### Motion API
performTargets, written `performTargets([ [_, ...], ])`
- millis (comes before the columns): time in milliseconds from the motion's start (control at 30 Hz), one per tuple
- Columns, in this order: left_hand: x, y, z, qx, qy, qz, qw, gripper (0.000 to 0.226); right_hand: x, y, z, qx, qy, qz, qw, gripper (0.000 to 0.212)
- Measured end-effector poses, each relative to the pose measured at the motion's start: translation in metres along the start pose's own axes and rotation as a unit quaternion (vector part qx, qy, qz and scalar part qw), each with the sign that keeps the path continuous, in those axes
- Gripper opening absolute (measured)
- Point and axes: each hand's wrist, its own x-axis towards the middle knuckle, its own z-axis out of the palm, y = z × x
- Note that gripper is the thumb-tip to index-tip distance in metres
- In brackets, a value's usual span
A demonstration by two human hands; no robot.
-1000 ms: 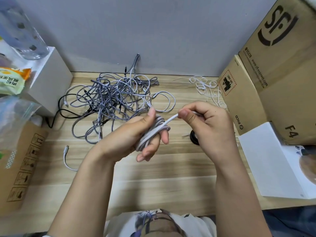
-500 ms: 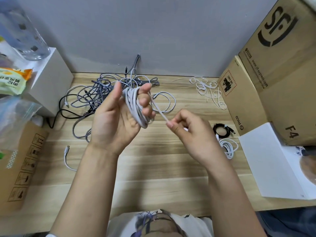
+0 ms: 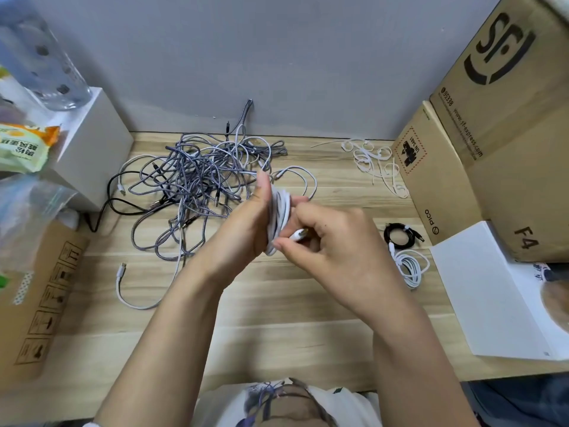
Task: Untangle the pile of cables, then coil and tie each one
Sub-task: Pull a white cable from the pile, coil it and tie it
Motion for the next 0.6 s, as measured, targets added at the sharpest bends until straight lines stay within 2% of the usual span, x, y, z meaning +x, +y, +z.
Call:
performTargets([
  [133,-0.005,-0.005,-0.002,0.07,-0.053,0.028,0.996,0.073,0.002,0.004,-0.004,0.137,0.034,0.032,0.989,0.018],
  [233,-0.008,-0.003,0.003,0.099,-0.078,0.054,0.991,0.083,0.002,0.005,-0.004,0.226,0.038,0.016,0.973,0.018],
  [300,-0.009,-0.001,0.006,0.065,-0.09,0.056,0.992,0.078,0.004,0.005,-0.002,0.257,0.056,-0.007,0.965,0.017],
  [367,-0.01,0.001,0.007,-0.015,-0.141,0.051,0.989,0.068,0.005,0.002,-0.002,0.234,0.093,-0.025,0.968,0.018],
  [433,-0.01,0.002,0.007,-0.06,-0.183,0.049,0.98,0.061,0.005,0.003,-0.002,0.221,0.108,0.001,0.969,0.032],
  [500,-0.009,0.002,0.007,-0.067,-0.203,0.042,0.976,0.062,0.006,0.004,-0.003,0.308,0.022,0.055,0.95,0.039],
  [567,-0.011,0.003,0.007,-0.061,-0.22,0.045,0.973,0.062,0.004,0.005,-0.004,0.425,-0.108,0.08,0.895,0.04],
  [600,-0.012,0.004,0.008,-0.053,-0.227,0.043,0.971,0.062,0.003,0.006,-0.006,0.446,-0.142,0.084,0.88,0.038],
])
